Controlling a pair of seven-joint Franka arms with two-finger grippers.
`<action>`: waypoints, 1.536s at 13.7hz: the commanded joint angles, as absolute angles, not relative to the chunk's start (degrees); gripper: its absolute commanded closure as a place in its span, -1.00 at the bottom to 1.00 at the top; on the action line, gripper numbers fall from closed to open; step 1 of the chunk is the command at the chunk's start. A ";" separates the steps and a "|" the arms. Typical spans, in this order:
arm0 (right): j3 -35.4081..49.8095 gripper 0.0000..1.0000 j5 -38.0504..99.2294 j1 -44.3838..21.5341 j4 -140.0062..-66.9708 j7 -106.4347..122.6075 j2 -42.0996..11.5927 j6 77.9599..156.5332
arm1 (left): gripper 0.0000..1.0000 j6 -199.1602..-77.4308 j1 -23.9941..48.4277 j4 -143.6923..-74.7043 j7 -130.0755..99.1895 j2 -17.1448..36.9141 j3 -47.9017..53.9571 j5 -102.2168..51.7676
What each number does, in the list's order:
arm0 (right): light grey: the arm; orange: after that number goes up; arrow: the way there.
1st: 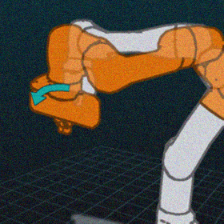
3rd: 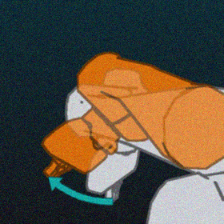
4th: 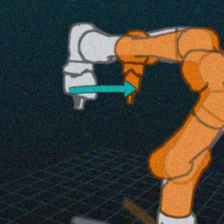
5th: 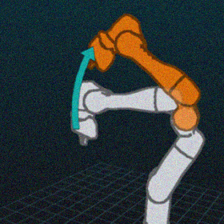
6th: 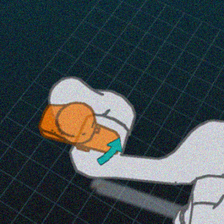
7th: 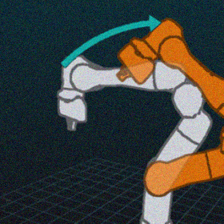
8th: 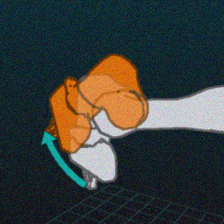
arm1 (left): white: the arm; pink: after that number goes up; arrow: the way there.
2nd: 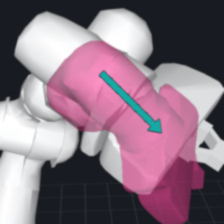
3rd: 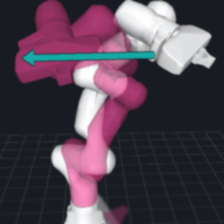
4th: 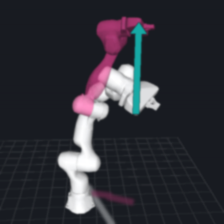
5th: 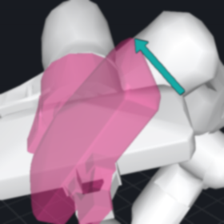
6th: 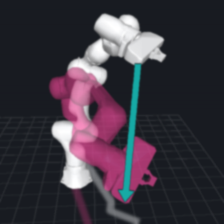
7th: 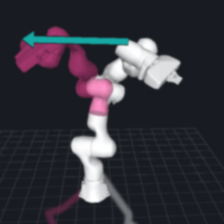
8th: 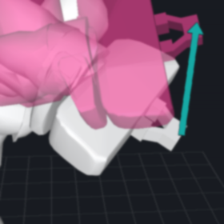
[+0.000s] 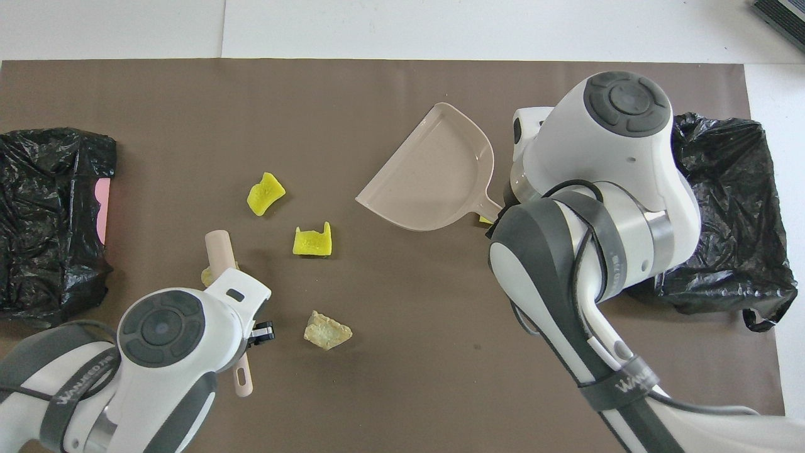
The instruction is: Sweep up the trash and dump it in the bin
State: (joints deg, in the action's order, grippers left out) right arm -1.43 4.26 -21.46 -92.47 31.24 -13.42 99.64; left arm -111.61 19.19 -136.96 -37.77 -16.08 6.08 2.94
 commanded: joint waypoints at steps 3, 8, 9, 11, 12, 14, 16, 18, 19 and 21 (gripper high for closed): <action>-0.88 1.00 -2.17 -23.73 -105.96 45.76 -5.21 100.98 | 1.00 -117.95 8.90 -136.40 -26.59 -12.31 6.77 3.43; -0.88 1.00 -4.83 -28.20 -115.58 49.31 -1.05 105.12 | 1.00 -115.84 3.60 -140.17 -9.94 -12.57 6.77 3.43; -0.79 1.00 -4.83 -28.39 -116.10 49.31 -1.58 106.16 | 1.00 -115.75 4.04 -140.71 -9.84 -12.57 6.85 3.43; -0.79 1.00 -4.66 -28.65 -118.20 49.04 -1.58 107.92 | 1.00 -115.75 5.00 -140.98 -9.93 -12.74 7.03 3.43; -0.79 1.00 -4.66 -28.65 -118.91 49.04 -1.67 108.28 | 1.00 -115.40 6.14 -140.98 -9.58 -12.83 7.03 3.43; -0.79 1.00 -3.00 -29.18 -121.01 45.03 -2.19 110.99 | 1.00 -113.56 9.21 -141.50 -9.14 -13.01 7.12 2.12; -0.79 1.00 -0.54 -30.32 -121.29 42.29 -2.46 112.15 | 1.00 -113.47 12.38 -142.38 -10.10 -13.36 7.12 -2.44; -0.79 1.00 0.44 -31.28 -121.38 39.21 -3.77 114.59 | 1.00 -113.21 16.76 -143.08 -16.31 -14.32 7.12 -4.22; -0.79 1.00 0.44 -32.51 -121.29 38.24 -4.91 116.18 | 1.00 -112.07 19.22 -143.35 -21.74 -14.33 7.12 -5.09; -0.79 1.00 0.44 -33.05 -121.20 36.04 -6.24 117.59 | 1.00 -112.15 23.72 -144.31 -30.20 -14.32 7.12 -9.56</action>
